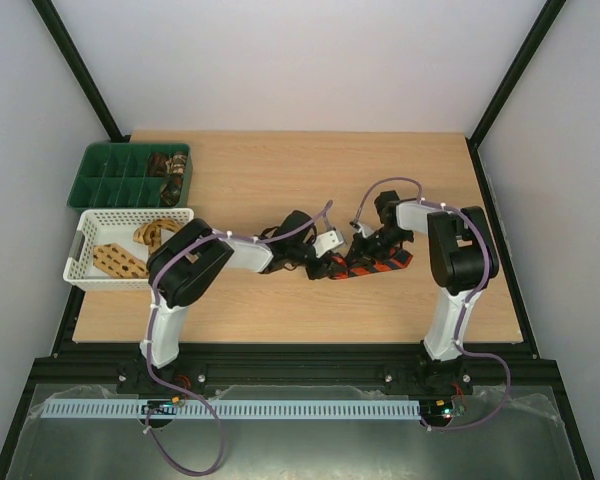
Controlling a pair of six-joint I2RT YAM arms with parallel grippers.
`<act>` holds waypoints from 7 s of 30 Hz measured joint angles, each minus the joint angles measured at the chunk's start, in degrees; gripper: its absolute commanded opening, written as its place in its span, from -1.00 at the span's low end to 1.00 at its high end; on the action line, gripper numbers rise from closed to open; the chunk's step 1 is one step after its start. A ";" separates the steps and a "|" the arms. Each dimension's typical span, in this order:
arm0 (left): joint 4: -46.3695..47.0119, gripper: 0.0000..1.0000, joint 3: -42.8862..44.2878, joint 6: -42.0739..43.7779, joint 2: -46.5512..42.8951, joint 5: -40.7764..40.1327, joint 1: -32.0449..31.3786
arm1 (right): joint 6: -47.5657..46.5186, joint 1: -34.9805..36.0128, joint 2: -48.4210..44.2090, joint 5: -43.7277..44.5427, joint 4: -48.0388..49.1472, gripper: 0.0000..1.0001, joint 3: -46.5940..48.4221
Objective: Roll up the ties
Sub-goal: Roll the tie at the center of the board.
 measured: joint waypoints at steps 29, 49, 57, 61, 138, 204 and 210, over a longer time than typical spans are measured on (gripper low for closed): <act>-9.92 -0.29 -0.63 21.03 -4.02 -6.60 0.42 | -0.76 0.96 2.32 -12.22 -5.33 -0.96 5.20; -3.89 0.87 -4.00 7.02 -3.63 0.52 3.34 | -2.60 -0.50 -0.44 1.40 -3.80 -0.97 2.29; 1.38 0.82 -4.70 4.04 -3.15 1.07 2.16 | -1.99 -0.50 1.57 1.73 -4.94 -0.97 3.76; 2.82 0.72 -2.69 5.33 -0.74 0.55 0.96 | -2.71 -0.55 2.91 1.66 -6.97 -0.97 5.42; -9.01 -0.14 -5.51 18.14 -6.36 -10.14 -0.81 | -3.04 4.13 1.97 -10.03 -8.20 -0.97 6.43; -8.13 -0.12 -6.45 13.31 -7.17 -7.80 0.04 | -4.98 4.68 1.88 -9.22 -11.32 -0.37 9.62; -8.68 0.03 -6.43 13.55 -7.17 -8.20 -0.04 | -3.15 5.20 2.45 -8.11 -9.90 -0.97 9.05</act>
